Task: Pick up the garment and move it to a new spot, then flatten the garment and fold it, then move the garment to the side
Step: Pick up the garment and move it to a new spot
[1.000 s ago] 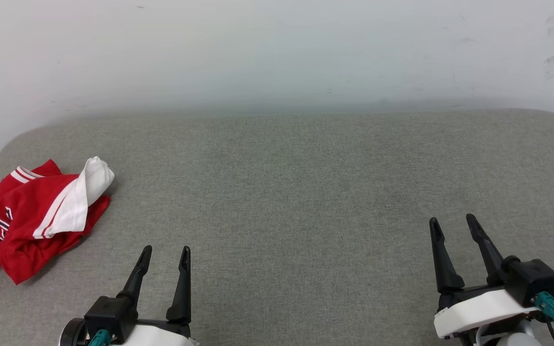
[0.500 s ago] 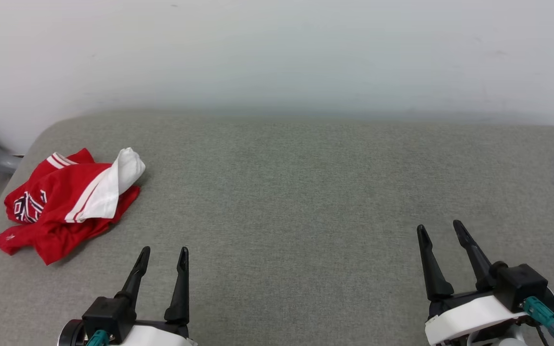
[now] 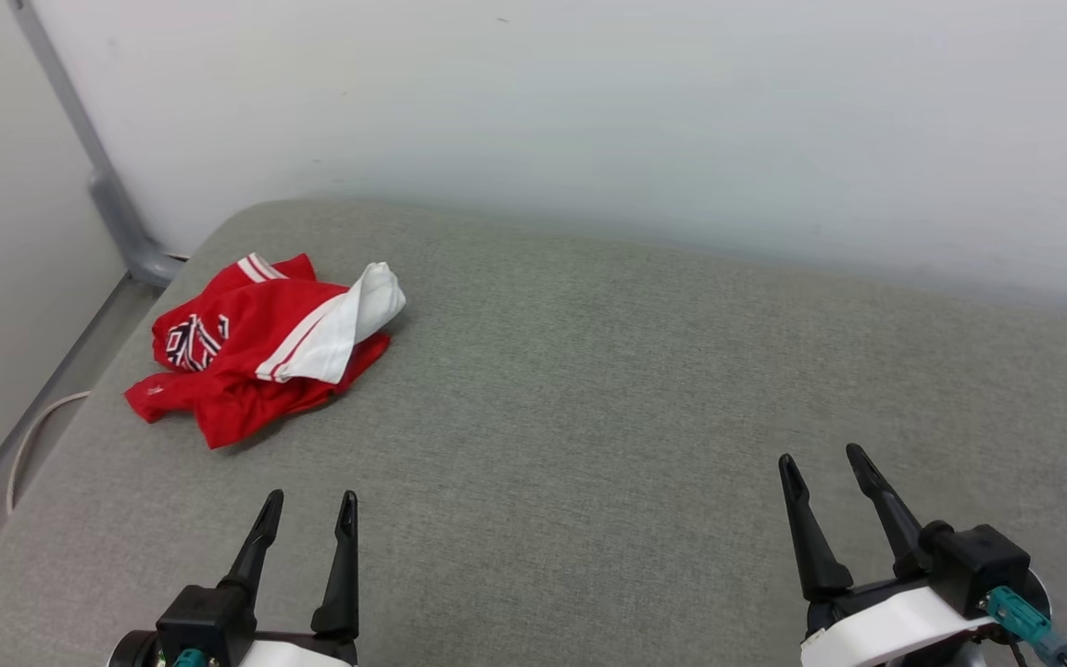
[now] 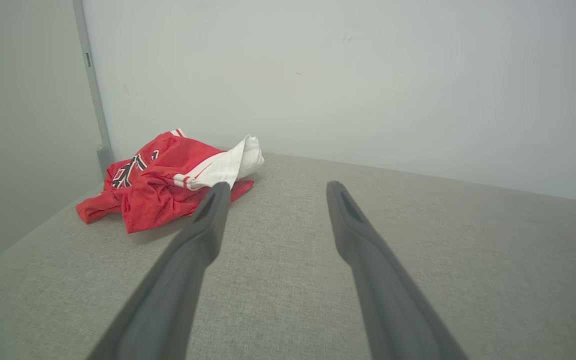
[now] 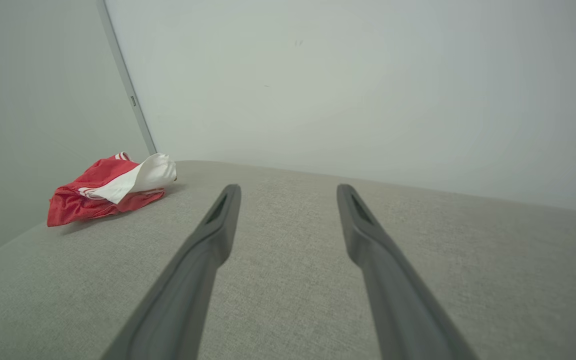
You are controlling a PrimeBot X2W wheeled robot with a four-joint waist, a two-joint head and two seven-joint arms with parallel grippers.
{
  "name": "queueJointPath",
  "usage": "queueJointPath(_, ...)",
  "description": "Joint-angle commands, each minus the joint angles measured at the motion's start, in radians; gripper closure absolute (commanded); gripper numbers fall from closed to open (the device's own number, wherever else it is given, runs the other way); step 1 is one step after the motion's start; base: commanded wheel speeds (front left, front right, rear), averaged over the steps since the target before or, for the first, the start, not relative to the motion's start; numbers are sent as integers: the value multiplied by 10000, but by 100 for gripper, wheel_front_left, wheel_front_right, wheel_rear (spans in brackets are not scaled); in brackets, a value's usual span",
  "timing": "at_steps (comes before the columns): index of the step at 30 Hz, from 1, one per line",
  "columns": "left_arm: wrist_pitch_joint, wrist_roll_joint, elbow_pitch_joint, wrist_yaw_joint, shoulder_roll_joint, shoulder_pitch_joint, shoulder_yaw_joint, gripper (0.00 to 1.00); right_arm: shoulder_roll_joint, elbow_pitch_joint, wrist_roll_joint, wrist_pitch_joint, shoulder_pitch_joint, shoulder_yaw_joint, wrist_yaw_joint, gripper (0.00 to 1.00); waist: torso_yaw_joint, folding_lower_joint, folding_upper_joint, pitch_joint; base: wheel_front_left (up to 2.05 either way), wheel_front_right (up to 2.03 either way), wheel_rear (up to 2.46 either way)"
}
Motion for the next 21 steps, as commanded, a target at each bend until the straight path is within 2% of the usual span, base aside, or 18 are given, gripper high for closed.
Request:
queueJointPath(1, -28, 66, -22, -38, -9, 105, 10, 0, -5, 1, 24, -37, 112, 4, -7, 0, 282, 0, 0, -55, 0, 0, 0)
queueJointPath(12, -28, 202, -54, -106, -9, 259, 129, 0, -3, 47, 68, -35, 216, 293, -7, 0, 1386, 0, 0, -70, 0, 0, 0)
queueJointPath(21, -28, 210, -24, -159, -9, 324, 143, 0, -3, 114, 131, -37, 218, 438, -7, 0, 1802, 0, 0, -43, 0, 0, 0)
